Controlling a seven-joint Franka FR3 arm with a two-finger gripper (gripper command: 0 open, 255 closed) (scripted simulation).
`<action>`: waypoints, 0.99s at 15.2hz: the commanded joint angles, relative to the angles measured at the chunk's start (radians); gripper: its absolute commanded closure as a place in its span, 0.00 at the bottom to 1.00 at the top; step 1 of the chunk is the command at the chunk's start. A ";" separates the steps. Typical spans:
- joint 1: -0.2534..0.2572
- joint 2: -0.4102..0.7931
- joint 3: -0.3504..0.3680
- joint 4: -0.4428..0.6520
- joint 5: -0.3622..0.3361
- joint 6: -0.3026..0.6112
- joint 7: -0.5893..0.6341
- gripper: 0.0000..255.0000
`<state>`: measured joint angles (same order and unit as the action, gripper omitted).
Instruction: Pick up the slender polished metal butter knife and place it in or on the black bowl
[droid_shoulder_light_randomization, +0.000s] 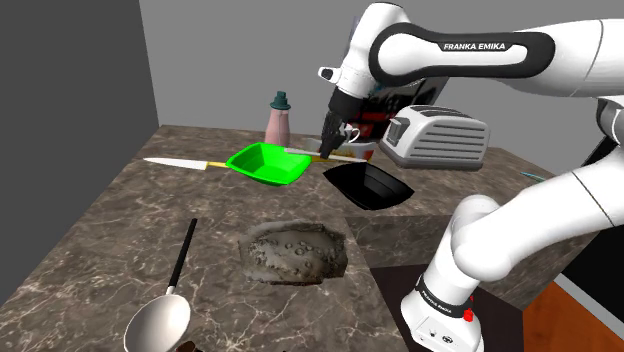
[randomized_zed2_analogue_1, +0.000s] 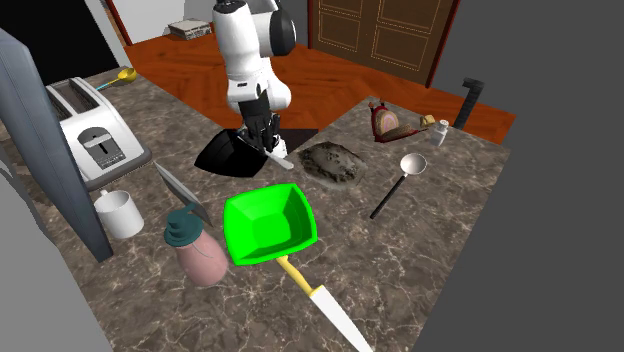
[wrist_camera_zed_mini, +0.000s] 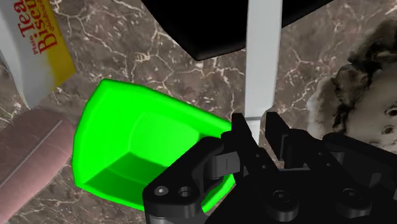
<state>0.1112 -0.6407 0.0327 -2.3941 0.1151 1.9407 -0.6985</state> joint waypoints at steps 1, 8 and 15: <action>-0.012 -0.061 -0.031 -0.048 -0.012 -0.018 -0.035 1.00; -0.072 -0.271 -0.146 -0.153 -0.083 -0.132 -0.152 1.00; -0.100 -0.340 -0.189 -0.246 -0.116 -0.111 -0.196 1.00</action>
<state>0.0135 -0.9734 -0.1533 -2.6239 0.0015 1.8202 -0.8911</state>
